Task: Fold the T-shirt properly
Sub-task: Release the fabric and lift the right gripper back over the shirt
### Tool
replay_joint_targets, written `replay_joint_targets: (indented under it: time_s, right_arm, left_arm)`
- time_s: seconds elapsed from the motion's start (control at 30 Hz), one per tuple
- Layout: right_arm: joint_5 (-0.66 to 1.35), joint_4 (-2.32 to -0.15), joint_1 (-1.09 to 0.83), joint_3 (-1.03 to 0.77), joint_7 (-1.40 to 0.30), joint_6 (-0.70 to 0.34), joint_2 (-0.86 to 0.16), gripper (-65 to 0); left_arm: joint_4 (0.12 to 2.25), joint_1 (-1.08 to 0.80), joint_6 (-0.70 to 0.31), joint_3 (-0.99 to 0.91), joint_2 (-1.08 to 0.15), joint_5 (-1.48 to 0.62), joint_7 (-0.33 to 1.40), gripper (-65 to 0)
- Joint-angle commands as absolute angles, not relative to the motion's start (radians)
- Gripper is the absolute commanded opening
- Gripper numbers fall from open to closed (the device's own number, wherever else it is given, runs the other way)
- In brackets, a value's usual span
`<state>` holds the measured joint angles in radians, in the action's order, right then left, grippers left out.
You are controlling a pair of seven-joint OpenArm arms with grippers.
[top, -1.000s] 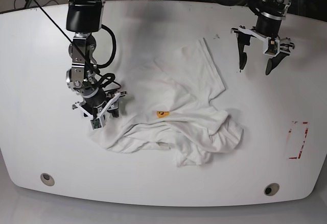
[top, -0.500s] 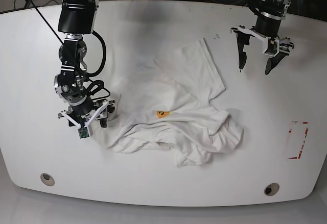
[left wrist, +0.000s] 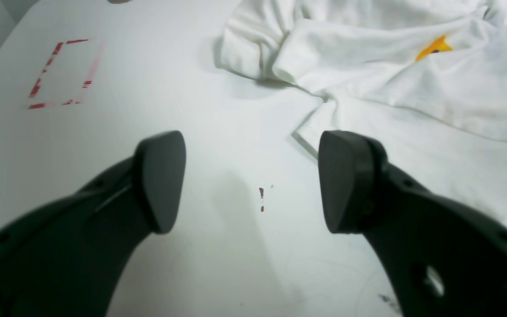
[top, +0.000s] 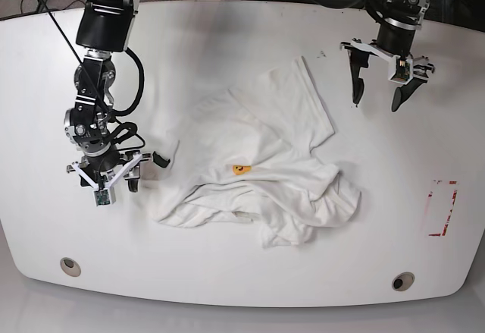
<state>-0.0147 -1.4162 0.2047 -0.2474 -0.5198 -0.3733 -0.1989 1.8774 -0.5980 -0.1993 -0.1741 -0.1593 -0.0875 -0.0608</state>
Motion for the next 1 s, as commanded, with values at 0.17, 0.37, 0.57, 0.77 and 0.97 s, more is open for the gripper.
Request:
replay_joint_targets:
  time_s: [0.17,0.37,0.57,0.77,0.97]
  right_arm:
    - [-0.002,-1.414,0.201,-0.222,-0.509,-0.378,-0.159,-32.7]
    - [0.004,-1.454,0.157,-0.217,-0.519,-0.386,-0.120,-33.7]
    - [0.006,-1.471,0.133,-0.214,-0.518,-0.387,-0.105,-34.2]
    - [0.001,-1.508,0.109,-0.217,-0.512,-0.379,-0.093,-33.3]
    - [0.001,-1.517,0.095,-0.216,-0.515,-0.380,-0.081,-33.3]
  left_arm:
    - [1.893,-0.591,-0.194,-0.174,-0.167,-0.094,-0.094,-20.6]
    - [1.892,-0.582,-0.195,-0.174,-0.170,-0.089,-0.084,-20.6]
    - [1.892,-0.582,-0.194,-0.175,-0.172,-0.089,-0.083,-20.6]
    - [1.889,-0.579,-0.195,-0.175,-0.169,-0.090,-0.075,-20.6]
    - [1.888,-0.577,-0.195,-0.174,-0.169,-0.090,-0.072,-20.7]
